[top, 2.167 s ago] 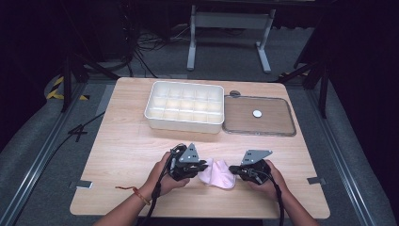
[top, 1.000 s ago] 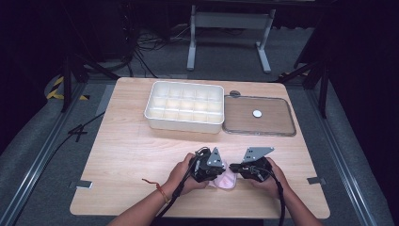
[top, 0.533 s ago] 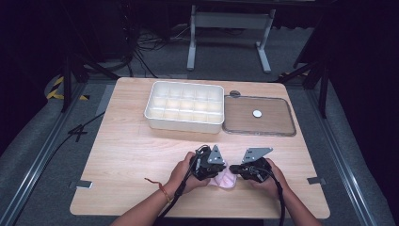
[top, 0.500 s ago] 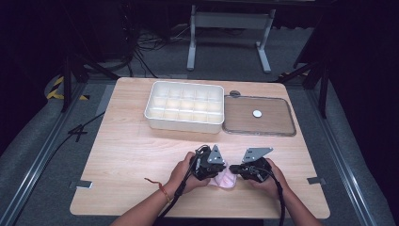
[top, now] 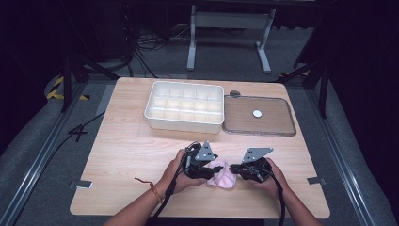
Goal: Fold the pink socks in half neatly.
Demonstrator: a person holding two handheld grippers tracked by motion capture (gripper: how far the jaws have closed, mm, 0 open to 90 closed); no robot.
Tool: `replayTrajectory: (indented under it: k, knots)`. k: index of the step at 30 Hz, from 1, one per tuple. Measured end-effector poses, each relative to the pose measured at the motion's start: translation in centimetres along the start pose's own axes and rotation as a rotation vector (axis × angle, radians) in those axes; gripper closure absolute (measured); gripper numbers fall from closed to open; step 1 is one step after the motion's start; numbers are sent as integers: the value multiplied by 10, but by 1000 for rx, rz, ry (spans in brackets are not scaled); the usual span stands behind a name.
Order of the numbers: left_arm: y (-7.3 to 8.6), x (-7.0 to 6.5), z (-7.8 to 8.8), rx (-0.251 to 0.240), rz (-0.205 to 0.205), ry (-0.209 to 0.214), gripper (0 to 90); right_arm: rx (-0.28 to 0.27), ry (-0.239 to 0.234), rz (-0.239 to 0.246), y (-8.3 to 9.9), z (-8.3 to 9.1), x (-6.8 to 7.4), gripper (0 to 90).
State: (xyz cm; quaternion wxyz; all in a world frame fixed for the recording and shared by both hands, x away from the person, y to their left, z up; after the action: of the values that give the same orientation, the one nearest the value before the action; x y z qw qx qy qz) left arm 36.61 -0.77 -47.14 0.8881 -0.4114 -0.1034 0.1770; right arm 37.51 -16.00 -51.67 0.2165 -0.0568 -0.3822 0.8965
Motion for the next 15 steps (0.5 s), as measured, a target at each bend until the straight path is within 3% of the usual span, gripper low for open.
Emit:
replayTrajectory:
  k: [2,8,15]
  knots:
    - [4,1,1,-5,12,23,668,3,1,2,0,-1,0,844]
    - [9,-7,-7,9,27,100,756,3,2,2,0,-1,0,843]
    - [5,-16,-21,15,28,97,743,0,0,2,0,-1,0,841]
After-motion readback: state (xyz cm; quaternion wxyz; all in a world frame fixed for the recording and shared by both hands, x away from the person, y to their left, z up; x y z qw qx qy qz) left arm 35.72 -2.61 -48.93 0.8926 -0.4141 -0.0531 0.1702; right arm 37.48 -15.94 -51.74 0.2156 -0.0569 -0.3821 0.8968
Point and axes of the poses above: each handheld gripper's, and its own axes: z roughly backward along the jaws, y roughly out of its underside, x roughly to its left, the point moved 7 cm from there along -z, roughly forward along the jaws, and after that the axes turned 3 degrees about -y, right-handed, at the moved point
